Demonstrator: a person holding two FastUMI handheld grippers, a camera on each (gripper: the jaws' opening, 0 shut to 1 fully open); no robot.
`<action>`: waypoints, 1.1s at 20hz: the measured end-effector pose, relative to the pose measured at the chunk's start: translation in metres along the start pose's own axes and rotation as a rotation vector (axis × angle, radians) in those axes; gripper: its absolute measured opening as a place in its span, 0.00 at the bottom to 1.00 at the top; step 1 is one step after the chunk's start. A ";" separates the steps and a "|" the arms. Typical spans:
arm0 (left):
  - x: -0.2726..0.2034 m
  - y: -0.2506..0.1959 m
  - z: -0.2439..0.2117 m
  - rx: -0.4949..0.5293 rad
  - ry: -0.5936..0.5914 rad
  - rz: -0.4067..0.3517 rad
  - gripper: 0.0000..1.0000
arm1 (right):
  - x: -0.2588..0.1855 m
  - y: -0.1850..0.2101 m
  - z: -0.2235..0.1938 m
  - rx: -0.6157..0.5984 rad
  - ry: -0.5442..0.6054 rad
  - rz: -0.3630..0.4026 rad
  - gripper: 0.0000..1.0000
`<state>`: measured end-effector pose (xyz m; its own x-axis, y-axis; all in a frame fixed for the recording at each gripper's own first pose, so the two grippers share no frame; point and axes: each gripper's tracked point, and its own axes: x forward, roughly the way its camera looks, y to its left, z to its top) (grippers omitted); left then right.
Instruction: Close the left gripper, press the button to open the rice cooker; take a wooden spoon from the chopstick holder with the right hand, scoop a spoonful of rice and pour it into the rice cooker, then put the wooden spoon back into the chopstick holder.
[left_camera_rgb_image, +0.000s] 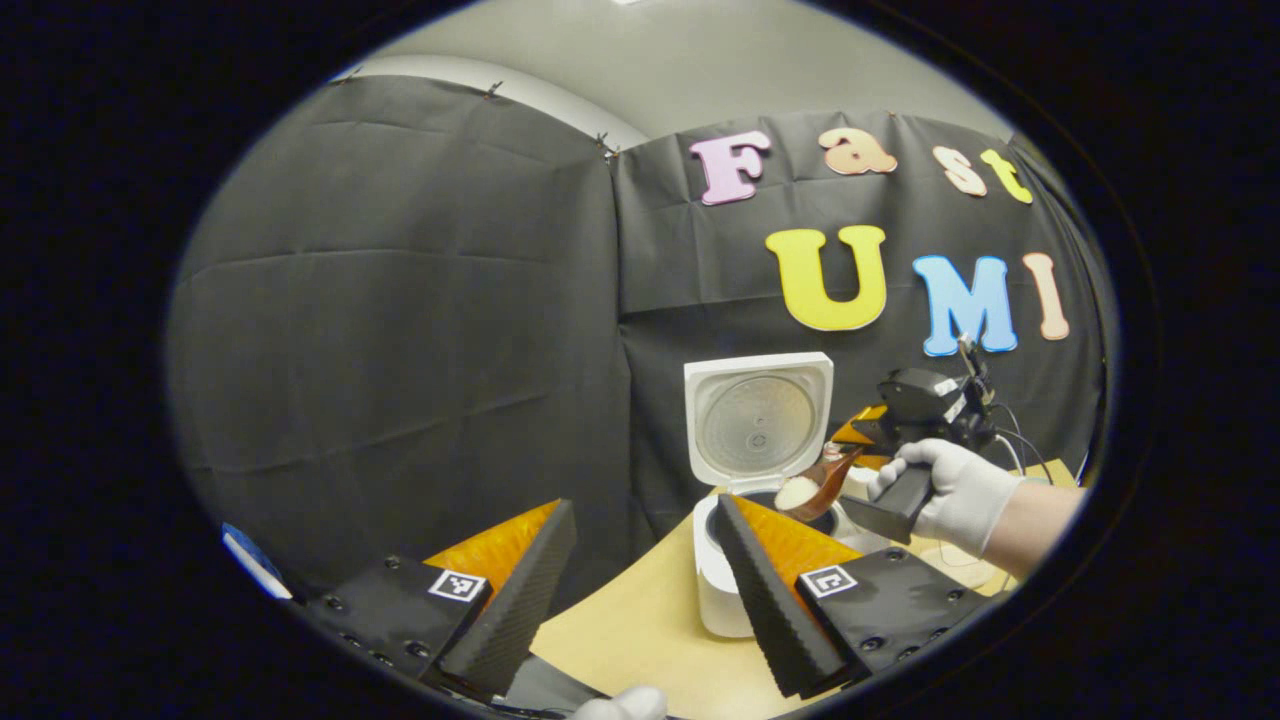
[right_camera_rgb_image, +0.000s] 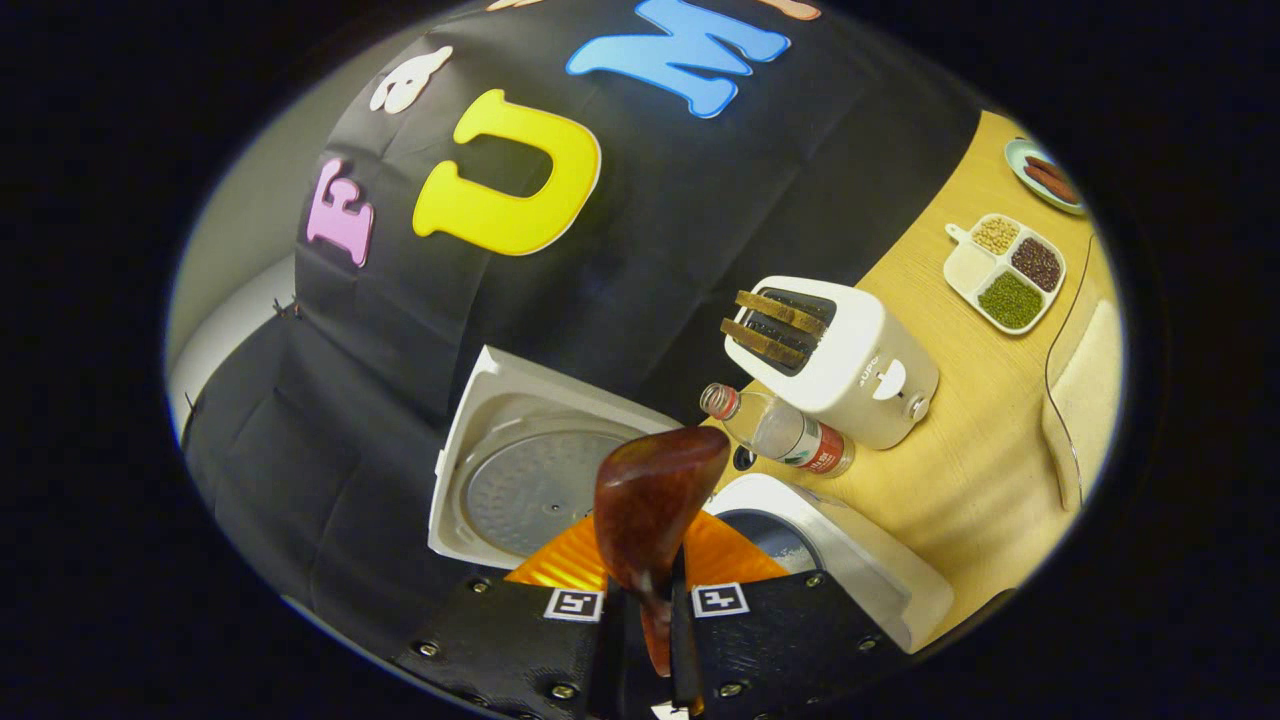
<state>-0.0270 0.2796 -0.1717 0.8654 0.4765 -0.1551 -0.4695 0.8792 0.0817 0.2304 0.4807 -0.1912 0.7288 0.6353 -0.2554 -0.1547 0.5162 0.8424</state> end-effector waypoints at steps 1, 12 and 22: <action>-0.002 0.006 -0.003 0.001 0.002 0.008 1.00 | 0.005 -0.003 -0.003 -0.025 -0.008 -0.013 0.18; -0.020 0.028 -0.017 0.018 0.041 0.061 0.98 | 0.022 0.011 -0.013 -0.636 -0.071 -0.066 0.18; -0.026 0.030 -0.019 0.008 0.040 0.067 0.98 | 0.009 0.054 -0.042 -1.269 -0.154 0.042 0.17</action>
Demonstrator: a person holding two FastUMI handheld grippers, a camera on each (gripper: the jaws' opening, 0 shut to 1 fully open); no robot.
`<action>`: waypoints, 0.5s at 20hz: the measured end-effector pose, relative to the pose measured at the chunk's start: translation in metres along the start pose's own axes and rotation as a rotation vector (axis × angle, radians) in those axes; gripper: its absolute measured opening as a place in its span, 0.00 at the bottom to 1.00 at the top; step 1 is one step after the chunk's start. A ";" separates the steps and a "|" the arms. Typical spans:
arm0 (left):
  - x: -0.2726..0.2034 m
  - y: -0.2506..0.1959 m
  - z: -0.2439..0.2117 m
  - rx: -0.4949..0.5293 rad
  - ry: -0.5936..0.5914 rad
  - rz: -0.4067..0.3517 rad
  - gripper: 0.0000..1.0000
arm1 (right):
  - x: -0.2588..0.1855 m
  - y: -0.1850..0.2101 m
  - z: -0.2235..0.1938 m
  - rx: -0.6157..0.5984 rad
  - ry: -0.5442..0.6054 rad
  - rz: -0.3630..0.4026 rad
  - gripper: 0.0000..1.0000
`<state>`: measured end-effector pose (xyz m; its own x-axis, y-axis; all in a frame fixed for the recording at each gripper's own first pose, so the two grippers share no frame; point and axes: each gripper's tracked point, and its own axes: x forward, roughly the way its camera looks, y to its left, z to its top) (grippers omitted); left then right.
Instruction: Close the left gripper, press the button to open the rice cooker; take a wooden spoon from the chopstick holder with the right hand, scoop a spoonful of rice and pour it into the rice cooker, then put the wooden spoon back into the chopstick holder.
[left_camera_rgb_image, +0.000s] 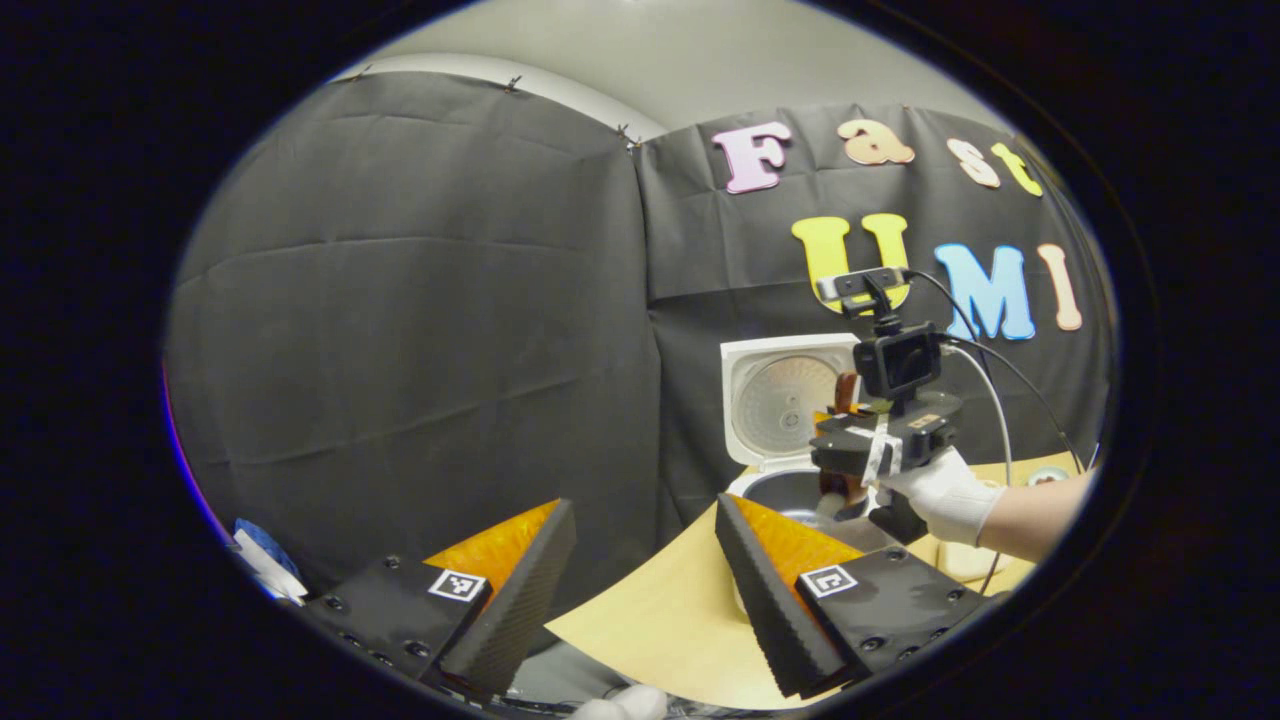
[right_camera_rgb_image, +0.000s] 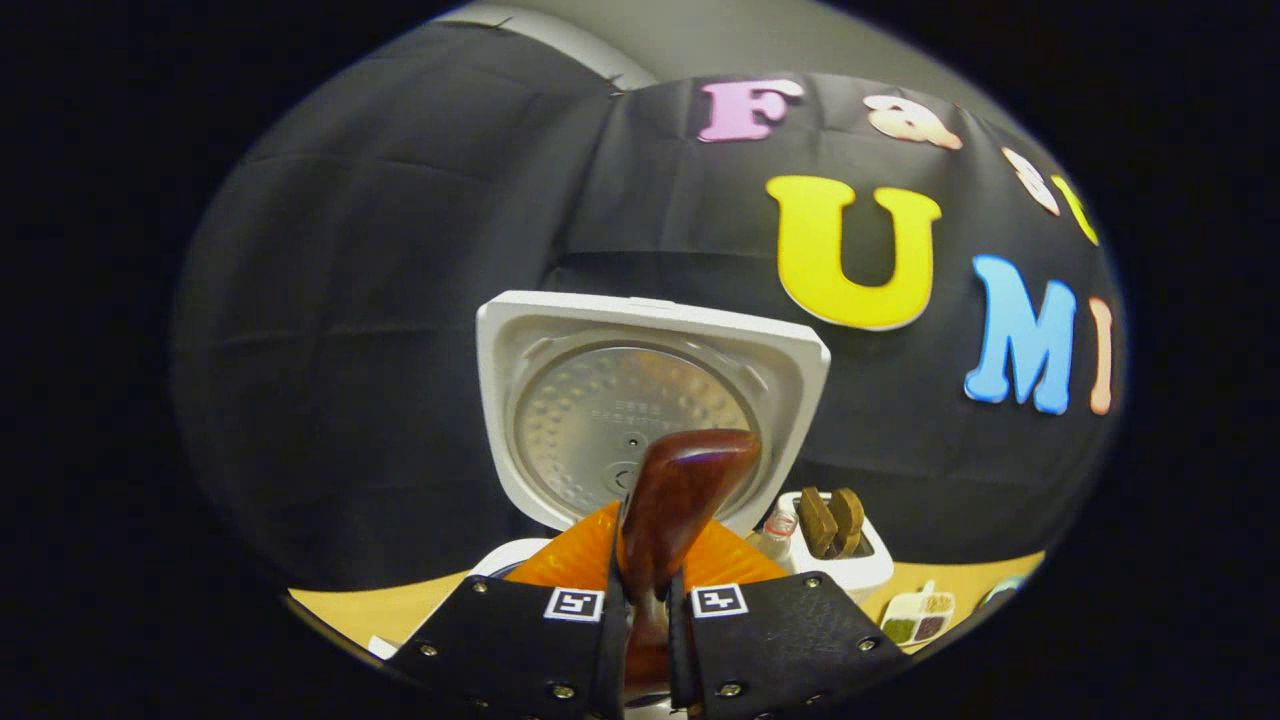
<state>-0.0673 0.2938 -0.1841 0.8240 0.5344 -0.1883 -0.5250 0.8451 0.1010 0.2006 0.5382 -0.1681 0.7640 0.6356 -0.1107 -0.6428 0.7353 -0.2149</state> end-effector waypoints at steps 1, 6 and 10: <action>-0.001 -0.001 -0.001 0.000 0.000 0.001 1.00 | -0.003 0.003 0.002 -0.058 -0.015 0.010 0.17; -0.001 -0.001 -0.002 -0.001 0.000 0.000 0.96 | -0.002 0.001 -0.007 -0.137 -0.009 0.029 0.18; 0.000 -0.002 -0.004 0.003 -0.002 -0.002 0.98 | -0.001 0.000 -0.007 -0.161 -0.016 0.035 0.18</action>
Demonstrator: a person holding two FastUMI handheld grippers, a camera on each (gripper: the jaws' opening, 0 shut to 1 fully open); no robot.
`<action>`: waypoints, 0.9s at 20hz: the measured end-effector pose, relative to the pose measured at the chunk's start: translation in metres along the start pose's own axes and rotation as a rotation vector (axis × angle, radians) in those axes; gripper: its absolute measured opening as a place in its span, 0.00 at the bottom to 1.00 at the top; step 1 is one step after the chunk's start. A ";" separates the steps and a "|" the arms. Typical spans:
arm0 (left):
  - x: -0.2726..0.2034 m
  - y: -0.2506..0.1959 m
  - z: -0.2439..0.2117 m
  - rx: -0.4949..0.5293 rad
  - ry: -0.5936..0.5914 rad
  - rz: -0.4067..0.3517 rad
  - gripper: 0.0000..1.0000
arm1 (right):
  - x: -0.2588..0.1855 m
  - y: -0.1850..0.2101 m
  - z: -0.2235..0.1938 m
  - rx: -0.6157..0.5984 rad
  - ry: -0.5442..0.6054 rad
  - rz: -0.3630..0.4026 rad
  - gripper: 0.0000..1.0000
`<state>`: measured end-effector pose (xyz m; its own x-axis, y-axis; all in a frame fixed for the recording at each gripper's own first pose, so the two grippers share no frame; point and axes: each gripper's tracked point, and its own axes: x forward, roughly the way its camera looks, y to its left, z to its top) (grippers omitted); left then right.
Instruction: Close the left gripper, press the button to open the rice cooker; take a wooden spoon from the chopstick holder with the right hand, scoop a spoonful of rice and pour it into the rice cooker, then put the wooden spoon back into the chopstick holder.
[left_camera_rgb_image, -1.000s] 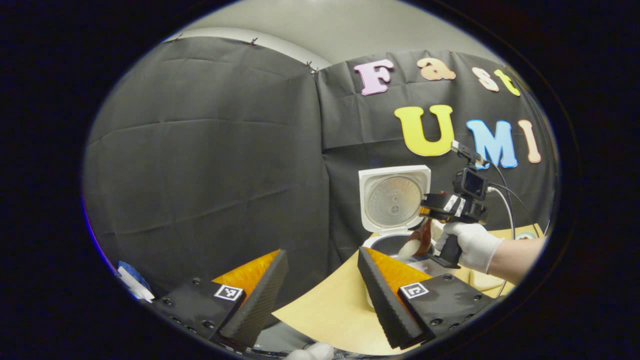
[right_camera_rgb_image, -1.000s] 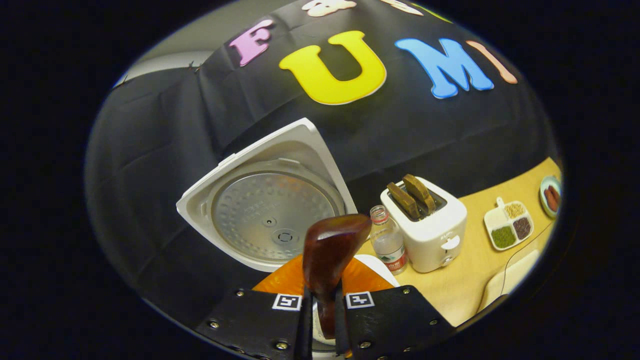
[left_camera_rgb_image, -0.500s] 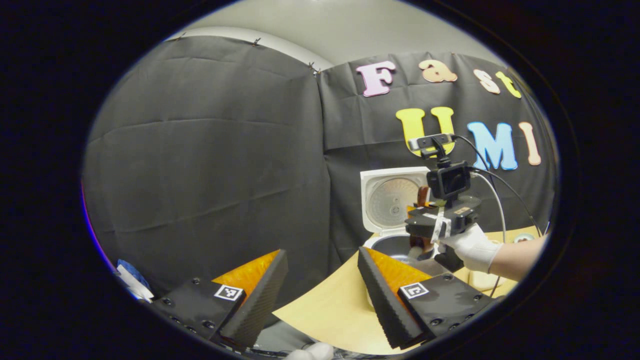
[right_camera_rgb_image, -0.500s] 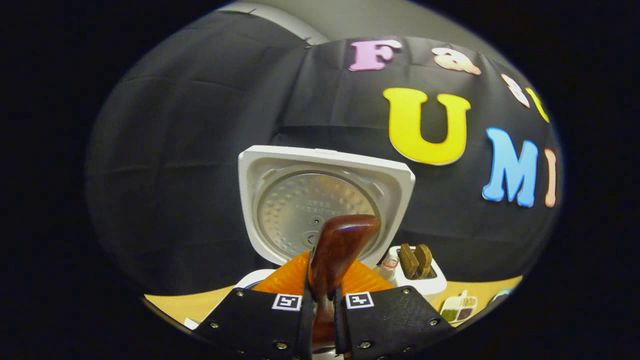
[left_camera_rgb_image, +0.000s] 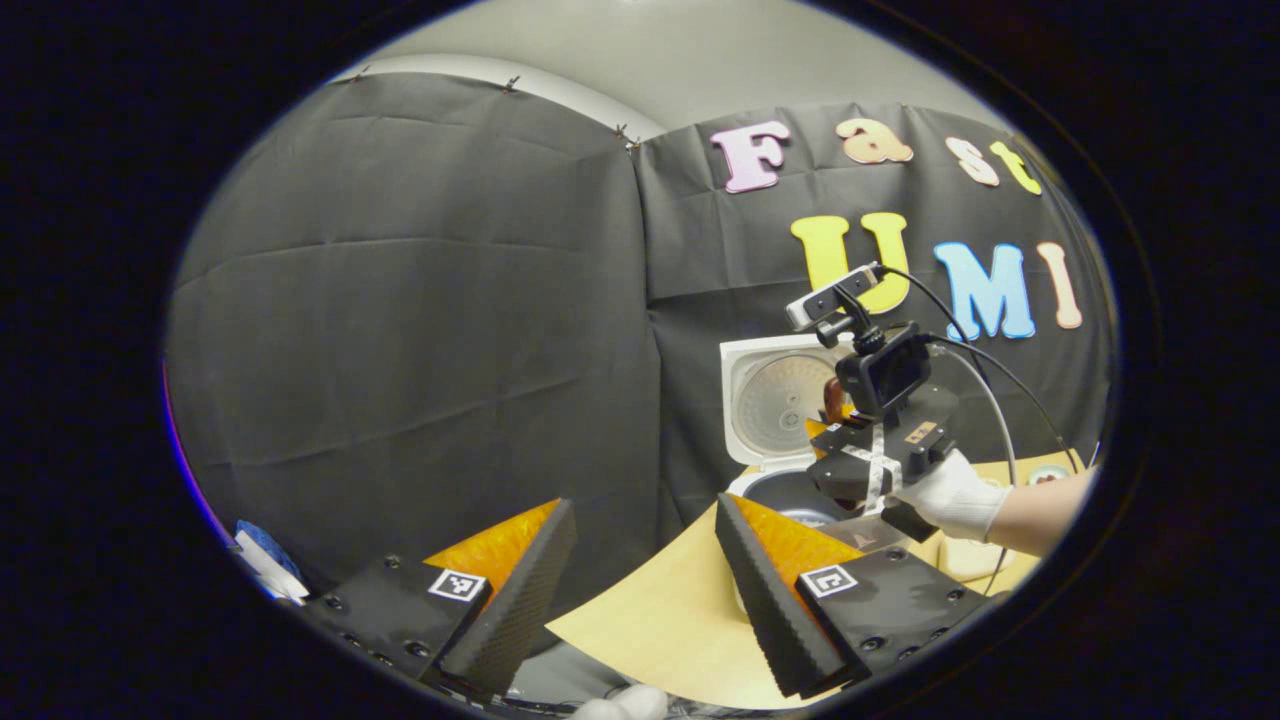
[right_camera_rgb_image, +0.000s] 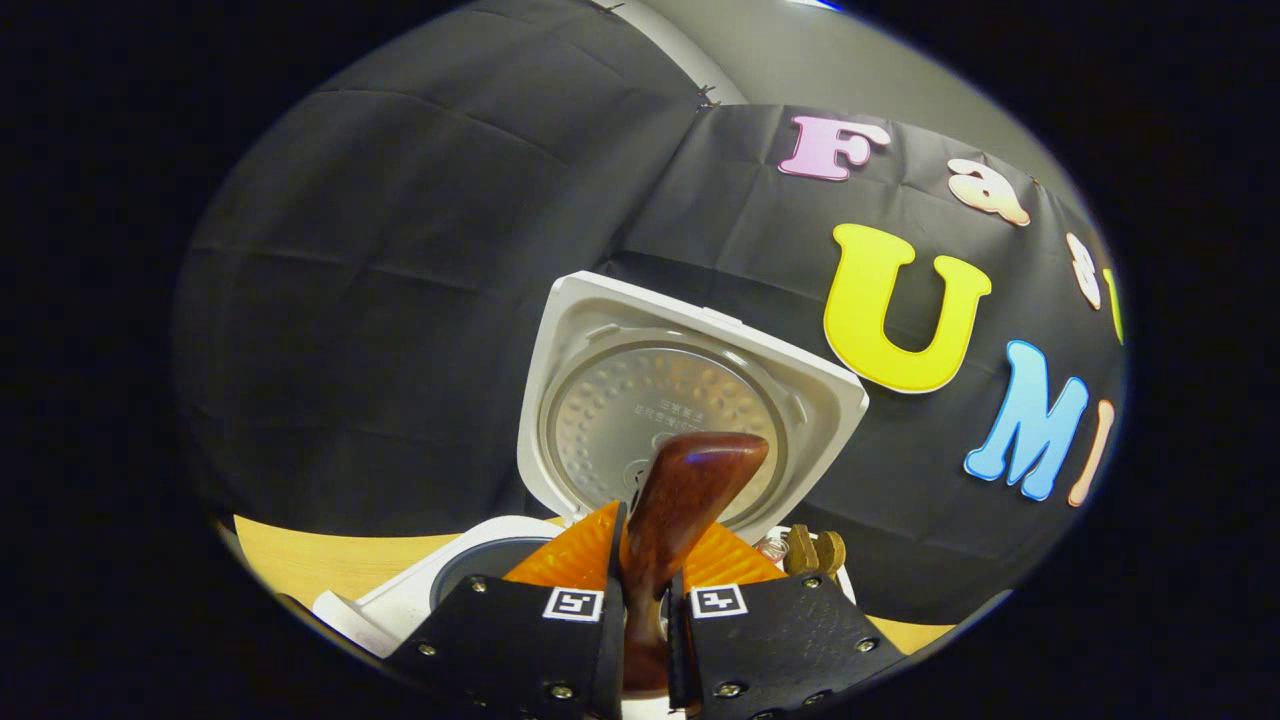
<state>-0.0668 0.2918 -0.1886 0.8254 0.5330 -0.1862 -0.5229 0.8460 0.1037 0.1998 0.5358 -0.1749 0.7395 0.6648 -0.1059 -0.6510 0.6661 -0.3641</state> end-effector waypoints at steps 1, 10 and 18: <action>0.000 0.000 0.001 0.000 0.000 -0.003 0.98 | 0.000 0.000 -0.001 0.021 0.006 0.003 0.18; -0.002 0.000 0.008 0.001 -0.018 -0.006 1.00 | -0.015 -0.043 0.004 0.548 0.066 -0.022 0.18; -0.015 -0.047 0.040 0.028 -0.064 -0.109 1.00 | -0.074 -0.154 -0.008 0.876 0.017 -0.189 0.18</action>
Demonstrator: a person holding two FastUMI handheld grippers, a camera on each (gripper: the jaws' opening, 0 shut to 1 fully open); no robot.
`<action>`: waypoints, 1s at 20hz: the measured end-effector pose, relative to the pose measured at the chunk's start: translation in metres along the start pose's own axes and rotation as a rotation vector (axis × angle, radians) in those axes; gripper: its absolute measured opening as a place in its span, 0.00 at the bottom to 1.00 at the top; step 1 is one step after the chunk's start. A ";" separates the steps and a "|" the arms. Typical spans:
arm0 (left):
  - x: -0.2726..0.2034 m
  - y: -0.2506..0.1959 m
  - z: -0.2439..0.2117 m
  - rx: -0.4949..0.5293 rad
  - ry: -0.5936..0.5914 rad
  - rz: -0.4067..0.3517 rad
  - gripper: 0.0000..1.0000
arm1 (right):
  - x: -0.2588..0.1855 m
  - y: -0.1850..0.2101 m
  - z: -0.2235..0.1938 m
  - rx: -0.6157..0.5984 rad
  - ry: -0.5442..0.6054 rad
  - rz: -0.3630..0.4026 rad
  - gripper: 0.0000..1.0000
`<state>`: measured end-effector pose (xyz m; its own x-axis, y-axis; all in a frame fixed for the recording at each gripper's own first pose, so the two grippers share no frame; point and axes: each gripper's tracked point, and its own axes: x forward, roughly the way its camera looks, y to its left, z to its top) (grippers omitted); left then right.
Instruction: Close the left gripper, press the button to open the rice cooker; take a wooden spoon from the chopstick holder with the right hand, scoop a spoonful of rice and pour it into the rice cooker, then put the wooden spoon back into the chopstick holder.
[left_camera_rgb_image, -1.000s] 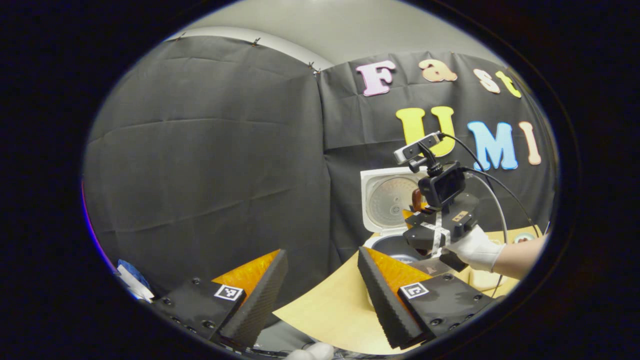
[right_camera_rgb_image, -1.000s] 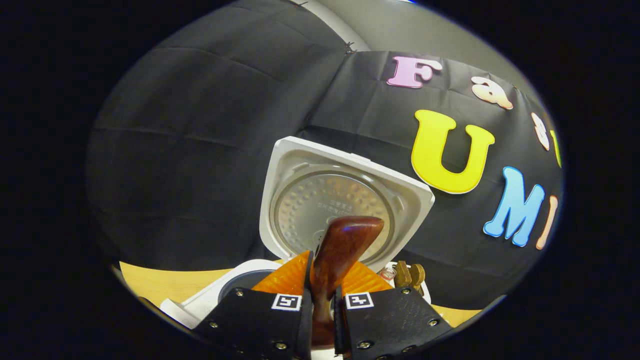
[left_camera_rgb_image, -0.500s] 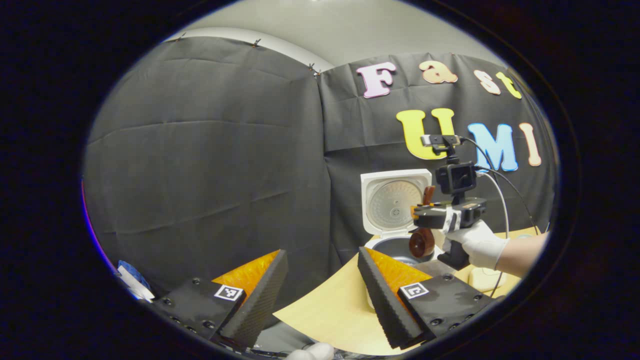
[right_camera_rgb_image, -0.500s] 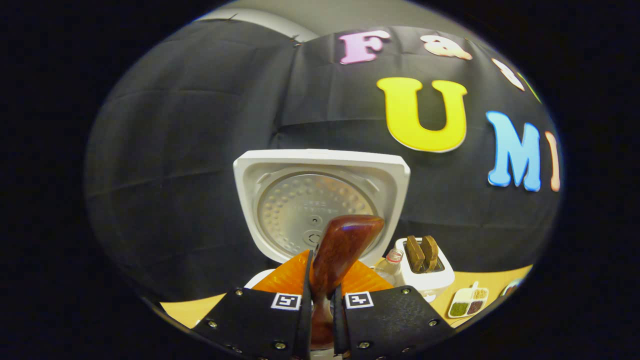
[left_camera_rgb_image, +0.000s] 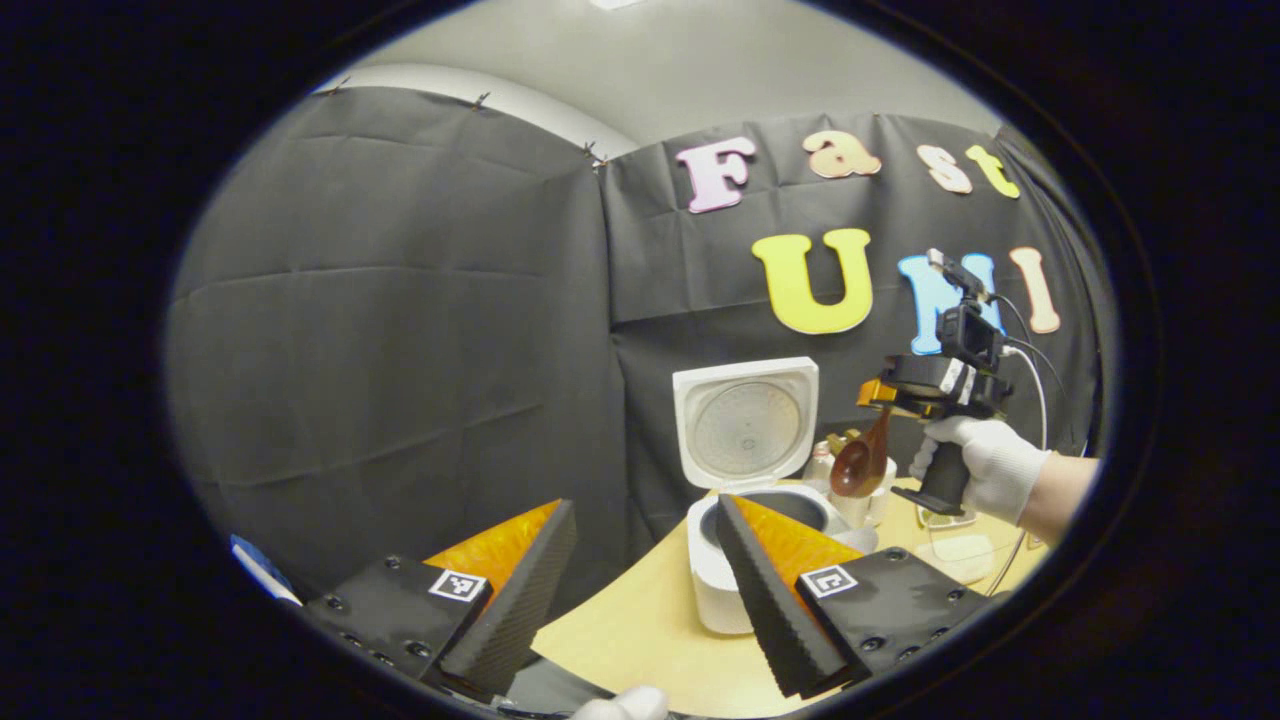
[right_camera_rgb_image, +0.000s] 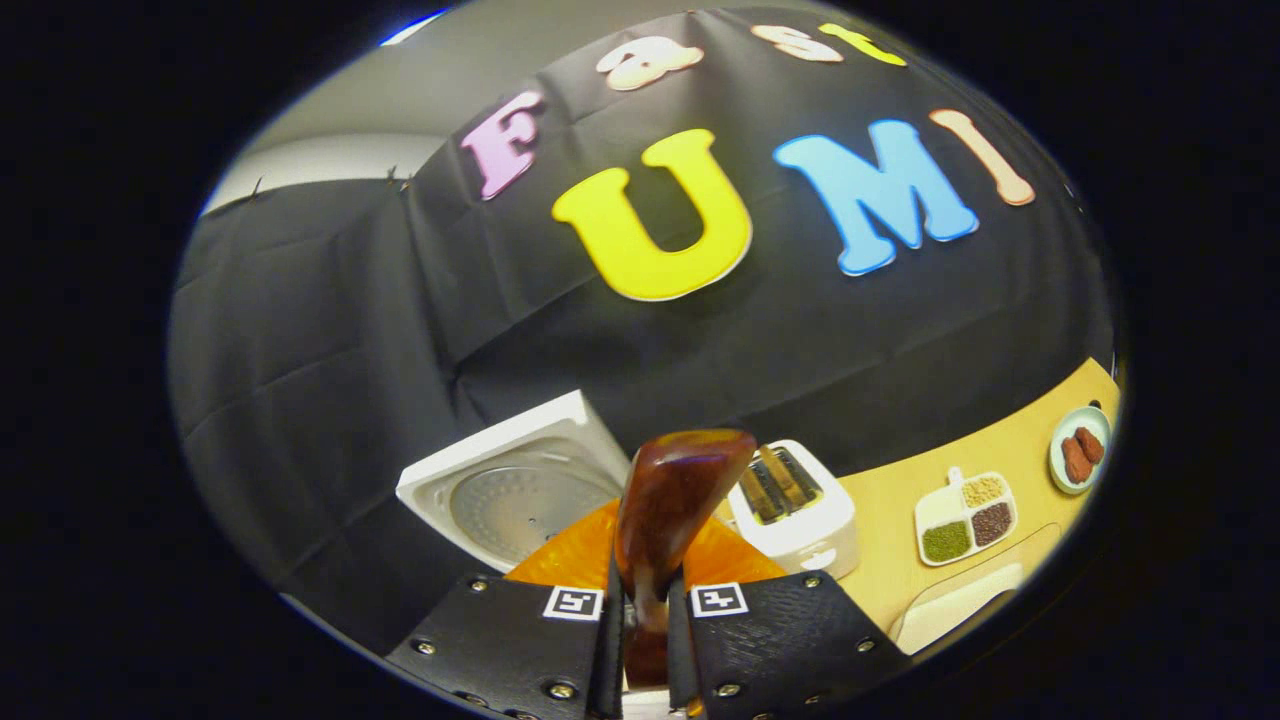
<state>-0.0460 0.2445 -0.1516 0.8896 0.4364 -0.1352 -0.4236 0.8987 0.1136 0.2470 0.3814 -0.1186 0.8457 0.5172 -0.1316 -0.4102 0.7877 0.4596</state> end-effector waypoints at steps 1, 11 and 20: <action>0.002 -0.011 0.004 0.004 -0.007 -0.015 0.96 | -0.007 -0.020 0.012 -0.001 -0.013 -0.028 0.18; -0.020 -0.134 0.037 -0.008 -0.043 -0.230 0.98 | -0.123 -0.246 0.074 0.036 -0.136 -0.354 0.18; -0.042 -0.219 0.048 0.014 -0.034 -0.294 1.00 | -0.216 -0.430 0.079 0.086 -0.159 -0.610 0.18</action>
<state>0.0178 0.0274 -0.1240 0.9790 0.1558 -0.1311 -0.1451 0.9855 0.0878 0.2675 -0.0957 -0.2190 0.9618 -0.0775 -0.2627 0.1847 0.8917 0.4131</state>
